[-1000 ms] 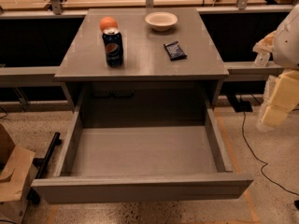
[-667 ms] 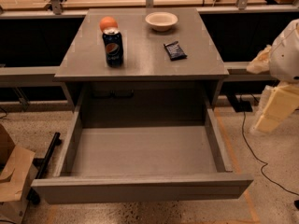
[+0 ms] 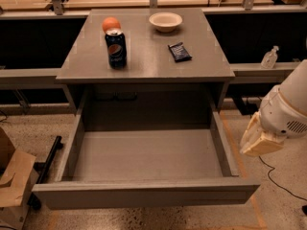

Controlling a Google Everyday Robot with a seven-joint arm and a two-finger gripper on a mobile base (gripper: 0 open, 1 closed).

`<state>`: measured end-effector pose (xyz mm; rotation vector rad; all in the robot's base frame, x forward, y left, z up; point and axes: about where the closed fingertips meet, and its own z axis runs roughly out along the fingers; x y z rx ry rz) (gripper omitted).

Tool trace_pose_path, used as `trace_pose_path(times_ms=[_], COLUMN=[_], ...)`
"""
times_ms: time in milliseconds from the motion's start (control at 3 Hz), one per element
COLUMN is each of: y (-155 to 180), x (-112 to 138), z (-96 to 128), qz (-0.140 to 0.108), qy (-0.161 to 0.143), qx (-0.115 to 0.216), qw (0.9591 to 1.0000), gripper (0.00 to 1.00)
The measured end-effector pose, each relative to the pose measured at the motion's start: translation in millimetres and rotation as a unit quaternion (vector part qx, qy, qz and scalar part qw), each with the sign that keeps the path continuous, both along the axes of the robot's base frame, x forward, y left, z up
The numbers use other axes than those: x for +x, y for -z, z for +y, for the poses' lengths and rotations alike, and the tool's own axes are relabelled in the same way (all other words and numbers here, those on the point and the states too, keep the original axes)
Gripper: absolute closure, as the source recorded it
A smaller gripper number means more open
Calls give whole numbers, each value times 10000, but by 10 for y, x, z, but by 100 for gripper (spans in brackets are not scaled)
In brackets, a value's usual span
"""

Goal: Close top drawer

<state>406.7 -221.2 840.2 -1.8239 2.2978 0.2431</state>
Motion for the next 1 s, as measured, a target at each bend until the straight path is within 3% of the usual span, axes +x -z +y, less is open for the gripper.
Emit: trace_pose_path(times_ms=[333,667,1000], y=[473,526,702], x=[-240,-279,-319], z=[40,44,50], qz=[511,579,823], qy=[37,34,3], qx=[248,251,10], qw=[9984,9980,9966], gripper=[95,100,100])
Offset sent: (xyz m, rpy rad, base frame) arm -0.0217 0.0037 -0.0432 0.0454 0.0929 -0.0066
